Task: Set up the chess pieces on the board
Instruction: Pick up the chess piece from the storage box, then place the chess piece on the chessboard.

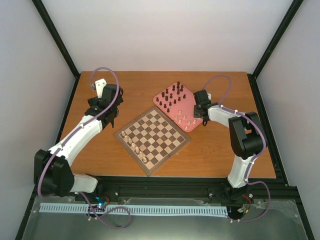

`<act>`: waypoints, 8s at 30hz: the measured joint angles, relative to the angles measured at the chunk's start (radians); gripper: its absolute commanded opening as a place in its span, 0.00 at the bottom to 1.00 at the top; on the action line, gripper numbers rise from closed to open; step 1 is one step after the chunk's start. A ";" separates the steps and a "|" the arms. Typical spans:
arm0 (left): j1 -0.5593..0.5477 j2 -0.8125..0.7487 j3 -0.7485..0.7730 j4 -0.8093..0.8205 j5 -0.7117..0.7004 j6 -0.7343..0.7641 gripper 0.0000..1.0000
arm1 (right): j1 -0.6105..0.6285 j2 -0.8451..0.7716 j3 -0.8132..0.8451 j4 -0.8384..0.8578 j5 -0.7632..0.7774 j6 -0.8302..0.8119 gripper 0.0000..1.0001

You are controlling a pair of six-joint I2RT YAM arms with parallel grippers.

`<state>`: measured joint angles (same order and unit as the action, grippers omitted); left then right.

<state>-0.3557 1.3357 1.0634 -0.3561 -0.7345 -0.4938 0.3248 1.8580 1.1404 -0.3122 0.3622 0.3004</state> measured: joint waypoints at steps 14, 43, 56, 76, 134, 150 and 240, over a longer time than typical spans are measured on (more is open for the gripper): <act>-0.001 0.018 0.011 0.000 -0.006 0.000 1.00 | 0.001 0.008 0.003 0.032 -0.118 -0.024 0.49; -0.003 0.023 0.011 -0.002 -0.025 0.000 1.00 | 0.001 0.039 -0.003 0.032 -0.148 -0.019 0.27; -0.005 0.023 0.011 -0.002 -0.030 0.000 1.00 | 0.001 0.037 -0.012 0.040 -0.161 -0.015 0.11; -0.005 0.029 0.011 -0.003 -0.038 0.000 1.00 | 0.216 -0.219 -0.051 0.051 -0.084 -0.027 0.10; -0.007 -0.061 0.102 -0.011 0.010 0.001 1.00 | 0.653 0.025 0.433 -0.196 -0.252 -0.092 0.10; -0.010 -0.035 0.222 -0.187 0.118 0.068 1.00 | 0.653 0.145 0.673 -0.318 -0.334 -0.132 0.10; -0.010 -0.200 0.150 -0.296 0.197 0.108 1.00 | 0.665 0.495 0.946 -0.309 -0.329 -0.163 0.48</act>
<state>-0.3656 1.1355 1.2137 -0.6518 -0.5377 -0.3862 0.9894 2.3528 2.0869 -0.6209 0.0334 0.1379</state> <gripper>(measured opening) 0.998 0.436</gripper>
